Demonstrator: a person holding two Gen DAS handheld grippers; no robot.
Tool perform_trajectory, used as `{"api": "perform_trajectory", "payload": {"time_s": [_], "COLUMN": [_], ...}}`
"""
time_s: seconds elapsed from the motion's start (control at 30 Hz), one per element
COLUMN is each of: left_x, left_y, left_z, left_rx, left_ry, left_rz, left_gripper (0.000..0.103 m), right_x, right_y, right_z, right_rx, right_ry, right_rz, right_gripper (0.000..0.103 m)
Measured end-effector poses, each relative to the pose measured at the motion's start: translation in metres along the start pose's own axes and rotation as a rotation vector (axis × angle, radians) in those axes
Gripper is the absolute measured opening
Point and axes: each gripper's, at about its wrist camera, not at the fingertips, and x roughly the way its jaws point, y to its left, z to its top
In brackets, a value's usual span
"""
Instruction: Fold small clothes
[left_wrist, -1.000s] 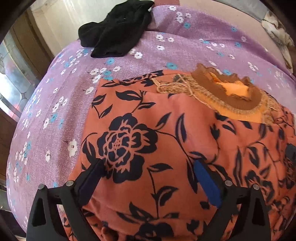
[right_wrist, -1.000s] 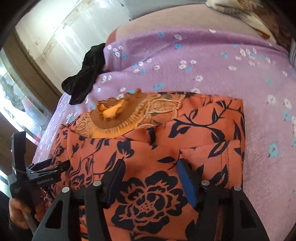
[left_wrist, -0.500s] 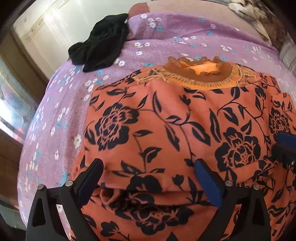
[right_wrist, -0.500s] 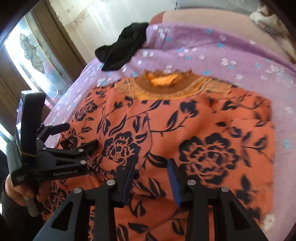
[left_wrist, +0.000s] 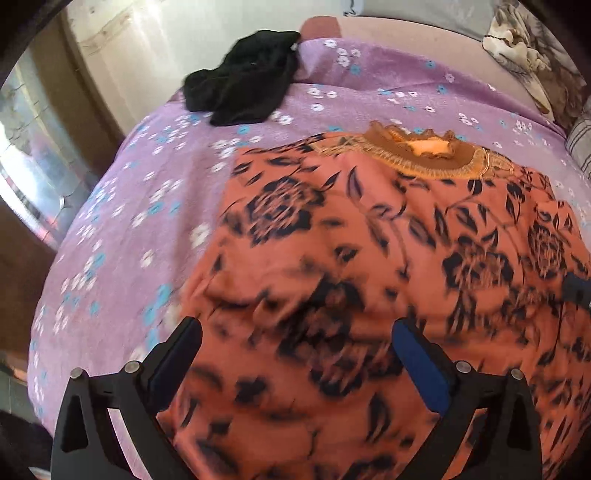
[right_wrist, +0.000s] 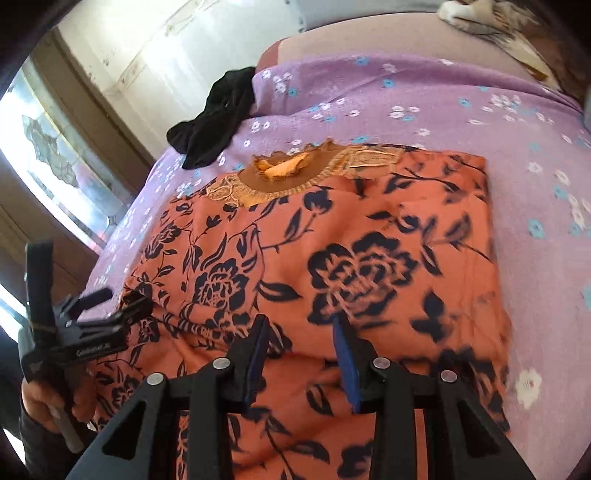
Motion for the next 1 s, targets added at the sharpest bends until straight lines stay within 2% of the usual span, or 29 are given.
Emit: {"api": "perform_trajectory", "payload": {"time_s": [0.1,0.2,0.3,0.37,0.47,0.57,0.63,0.73,0.83,0.93,0.97,1.0], "left_x": [-0.014,-0.018,-0.017,-0.028,-0.046,-0.063,-0.071,-0.069,-0.061,-0.056,-0.054,-0.050], "left_y": [0.015,0.029,0.033,0.038,0.051,0.076,0.098,0.121,0.129,0.127,0.126,0.122], "left_z": [-0.029,-0.060,-0.086,-0.097,-0.116,-0.138,-0.149,-0.160,-0.164,-0.163,-0.161,-0.159], "left_rx": [-0.033,-0.075,-0.111,-0.135,-0.174,-0.298,-0.418,-0.542,-0.565,-0.559,-0.543,-0.524], "left_ry": [-0.005,0.034,0.071,0.055,0.016,0.015,0.012,0.074,0.145,0.176,0.181,0.195], "left_rz": [0.016,-0.001,-0.019,-0.035,-0.015,-0.030,-0.060,-0.096,-0.095,-0.073,-0.084,-0.111], "left_gripper": [0.103,0.103,0.102,0.101,0.101,0.101,0.101,0.101,0.100,0.100,0.088,0.059], "right_x": [-0.015,-0.023,-0.016,-0.025,-0.040,-0.061,-0.078,-0.104,-0.117,-0.113,-0.108,-0.107], "right_y": [-0.005,-0.007,-0.002,0.007,0.012,-0.002,-0.018,-0.045,-0.071,-0.092,-0.096,-0.098], "right_z": [-0.013,-0.029,-0.057,-0.071,-0.086,-0.101,-0.108,-0.111,-0.112,-0.118,-0.121,-0.123], "right_rx": [0.017,0.025,0.019,-0.016,-0.021,0.044,0.113,0.204,0.292,0.369,0.392,0.402], "right_ry": [-0.008,0.003,0.088,0.056,0.072,0.055,0.028,-0.030,-0.050,-0.011,0.010,0.007], "right_rz": [0.018,0.040,0.034,0.024,0.062,0.085,0.089,0.065,0.059,0.065,0.071,0.086], "right_gripper": [0.039,0.040,0.040,0.040,0.040,0.040,0.041,0.054,0.055,0.056,0.056,0.057]}}
